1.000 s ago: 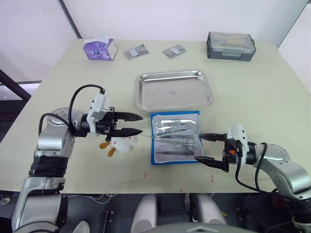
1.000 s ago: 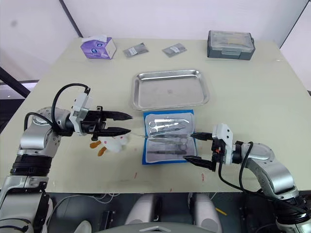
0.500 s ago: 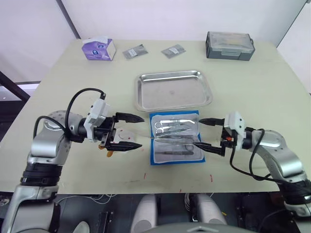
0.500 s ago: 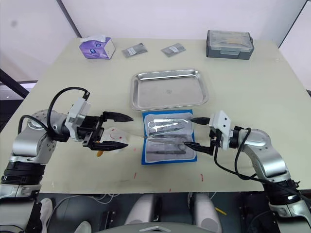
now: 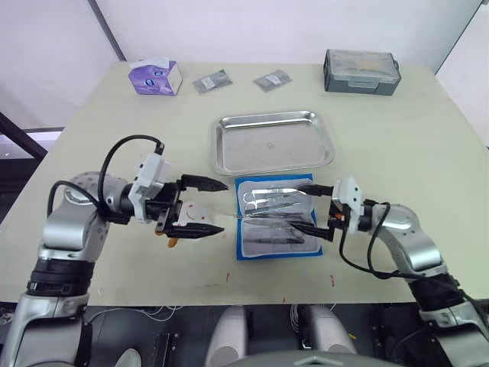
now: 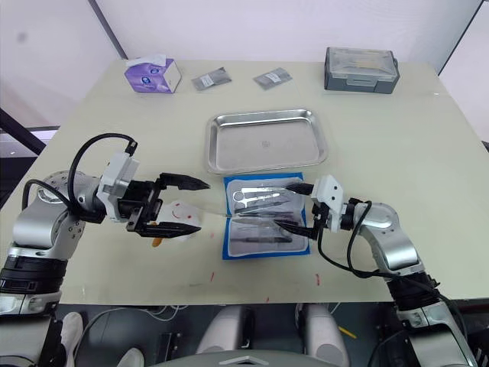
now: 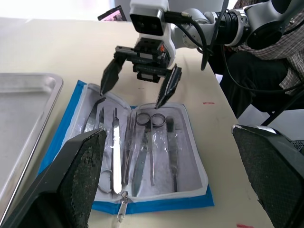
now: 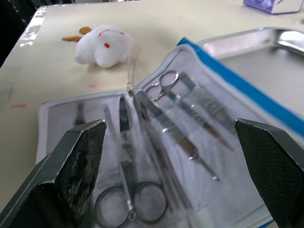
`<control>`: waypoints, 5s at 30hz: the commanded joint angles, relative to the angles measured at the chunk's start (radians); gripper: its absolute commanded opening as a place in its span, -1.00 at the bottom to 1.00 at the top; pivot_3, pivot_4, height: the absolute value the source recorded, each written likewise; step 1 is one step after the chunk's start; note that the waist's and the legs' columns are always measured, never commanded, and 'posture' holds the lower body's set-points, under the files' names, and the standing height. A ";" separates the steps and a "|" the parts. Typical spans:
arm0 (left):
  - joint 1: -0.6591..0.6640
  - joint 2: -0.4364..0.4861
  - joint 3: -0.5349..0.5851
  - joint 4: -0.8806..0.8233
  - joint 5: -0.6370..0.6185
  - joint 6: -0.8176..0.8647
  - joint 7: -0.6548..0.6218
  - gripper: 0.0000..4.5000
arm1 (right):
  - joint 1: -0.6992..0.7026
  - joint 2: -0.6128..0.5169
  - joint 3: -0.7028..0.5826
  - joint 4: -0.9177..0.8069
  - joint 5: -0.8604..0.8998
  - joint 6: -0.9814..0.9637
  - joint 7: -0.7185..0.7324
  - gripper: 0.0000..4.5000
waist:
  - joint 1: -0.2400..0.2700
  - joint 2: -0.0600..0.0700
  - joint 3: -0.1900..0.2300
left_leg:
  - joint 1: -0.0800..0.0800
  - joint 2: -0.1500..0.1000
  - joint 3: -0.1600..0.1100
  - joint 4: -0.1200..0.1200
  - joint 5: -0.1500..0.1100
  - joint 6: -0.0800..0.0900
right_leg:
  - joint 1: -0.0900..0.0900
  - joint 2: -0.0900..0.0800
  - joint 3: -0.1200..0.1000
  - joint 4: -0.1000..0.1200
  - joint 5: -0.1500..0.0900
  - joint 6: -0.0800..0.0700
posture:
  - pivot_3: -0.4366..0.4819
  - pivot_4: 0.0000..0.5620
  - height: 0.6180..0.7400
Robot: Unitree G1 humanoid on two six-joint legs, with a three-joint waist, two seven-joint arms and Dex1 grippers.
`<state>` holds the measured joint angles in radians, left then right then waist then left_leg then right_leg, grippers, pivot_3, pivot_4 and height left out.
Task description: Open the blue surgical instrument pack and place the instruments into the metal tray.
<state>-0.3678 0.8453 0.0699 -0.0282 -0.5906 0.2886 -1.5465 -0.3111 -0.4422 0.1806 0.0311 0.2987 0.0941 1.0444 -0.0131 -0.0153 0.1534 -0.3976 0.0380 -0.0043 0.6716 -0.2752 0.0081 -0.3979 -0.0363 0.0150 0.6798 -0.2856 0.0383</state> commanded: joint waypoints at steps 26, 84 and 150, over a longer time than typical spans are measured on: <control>-0.043 -0.006 0.010 0.027 0.001 -0.022 0.003 0.99 | -0.047 -0.028 -0.014 0.227 -0.010 -0.114 0.163 1.00 | -0.001 0.000 0.000 | 0.000 0.000 0.000 0.000 0.000 0.000 | 0.000 0.000 0.000 0.000 0.000 0.000 | -0.05 -0.47 0.91; -0.065 -0.090 0.016 0.134 0.040 -0.067 0.042 0.99 | 0.015 -0.014 0.095 0.264 -0.179 -0.083 0.037 1.00 | -0.003 -0.002 -0.002 | 0.003 0.001 0.000 0.000 0.000 0.000 | 0.002 0.001 0.001 0.001 0.000 0.000 | -0.05 -0.47 0.91; -0.611 -0.406 -0.235 1.184 0.609 -0.485 0.065 0.04 | -0.006 0.045 0.098 0.295 -0.185 -0.051 -0.021 1.00 | -0.027 -0.006 -0.009 | 0.006 0.001 -0.001 -0.001 0.000 0.000 | 0.004 0.004 0.000 0.001 0.000 -0.001 | -0.05 -0.47 0.91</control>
<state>-0.9761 0.4450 -0.1622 1.1490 0.0028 -0.2026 -1.4802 -0.3541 -0.3995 0.2300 0.2658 0.1868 -0.0240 1.0685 -0.0401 -0.0213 0.1443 -0.3916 0.0390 -0.0054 0.6702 -0.2752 0.0083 -0.3944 -0.0325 0.0155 0.6813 -0.2852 0.0371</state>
